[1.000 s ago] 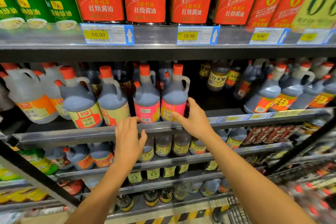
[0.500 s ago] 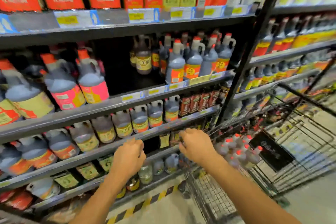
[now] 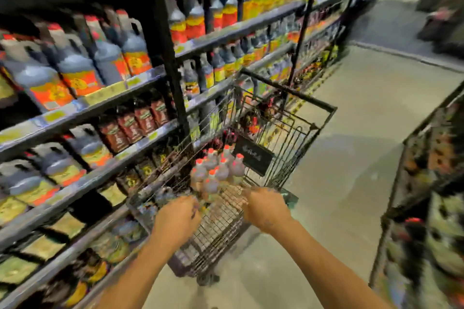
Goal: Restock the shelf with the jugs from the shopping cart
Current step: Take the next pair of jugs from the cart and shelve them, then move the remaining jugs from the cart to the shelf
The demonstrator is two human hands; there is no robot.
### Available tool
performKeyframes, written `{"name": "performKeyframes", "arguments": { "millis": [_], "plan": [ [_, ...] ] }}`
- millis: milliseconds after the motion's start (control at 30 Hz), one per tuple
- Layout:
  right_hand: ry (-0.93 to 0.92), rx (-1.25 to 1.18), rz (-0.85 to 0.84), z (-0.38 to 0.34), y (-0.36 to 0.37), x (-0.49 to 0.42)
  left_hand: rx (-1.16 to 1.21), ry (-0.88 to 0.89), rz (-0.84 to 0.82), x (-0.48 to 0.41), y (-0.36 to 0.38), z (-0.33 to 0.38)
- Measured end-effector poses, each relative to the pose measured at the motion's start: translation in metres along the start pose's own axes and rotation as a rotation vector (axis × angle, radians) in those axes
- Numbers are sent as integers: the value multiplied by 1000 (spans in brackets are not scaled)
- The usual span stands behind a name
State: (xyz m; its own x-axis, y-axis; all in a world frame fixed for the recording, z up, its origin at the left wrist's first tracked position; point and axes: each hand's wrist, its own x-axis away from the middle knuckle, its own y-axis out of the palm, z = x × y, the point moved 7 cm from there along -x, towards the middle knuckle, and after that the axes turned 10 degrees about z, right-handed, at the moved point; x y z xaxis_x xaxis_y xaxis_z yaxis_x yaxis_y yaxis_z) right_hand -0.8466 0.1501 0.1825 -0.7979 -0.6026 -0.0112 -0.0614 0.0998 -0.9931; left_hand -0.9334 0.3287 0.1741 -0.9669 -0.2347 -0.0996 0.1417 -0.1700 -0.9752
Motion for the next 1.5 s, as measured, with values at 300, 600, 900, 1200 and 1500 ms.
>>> {"name": "performKeyframes", "arguments": {
  "millis": [300, 600, 900, 1200, 1500],
  "plan": [
    [131, 15, -6, 112, 16, -48, 57, 95, -37, -99, 55, 55],
    [-30, 67, -166, 132, 69, -159, 118, -77, -83, -175, 118, 12],
    [-466, 88, -433, 50, 168, -266, 89, -635, -231, -154, 164, -63],
    [-379, -64, -737, 38, 317, -328, 227, -1023, -213, -122, 217, -80],
    [-491, -314, -534, 9, 318, -333, 489, -1219, -153, -109, 254, -72]
  ]
}}
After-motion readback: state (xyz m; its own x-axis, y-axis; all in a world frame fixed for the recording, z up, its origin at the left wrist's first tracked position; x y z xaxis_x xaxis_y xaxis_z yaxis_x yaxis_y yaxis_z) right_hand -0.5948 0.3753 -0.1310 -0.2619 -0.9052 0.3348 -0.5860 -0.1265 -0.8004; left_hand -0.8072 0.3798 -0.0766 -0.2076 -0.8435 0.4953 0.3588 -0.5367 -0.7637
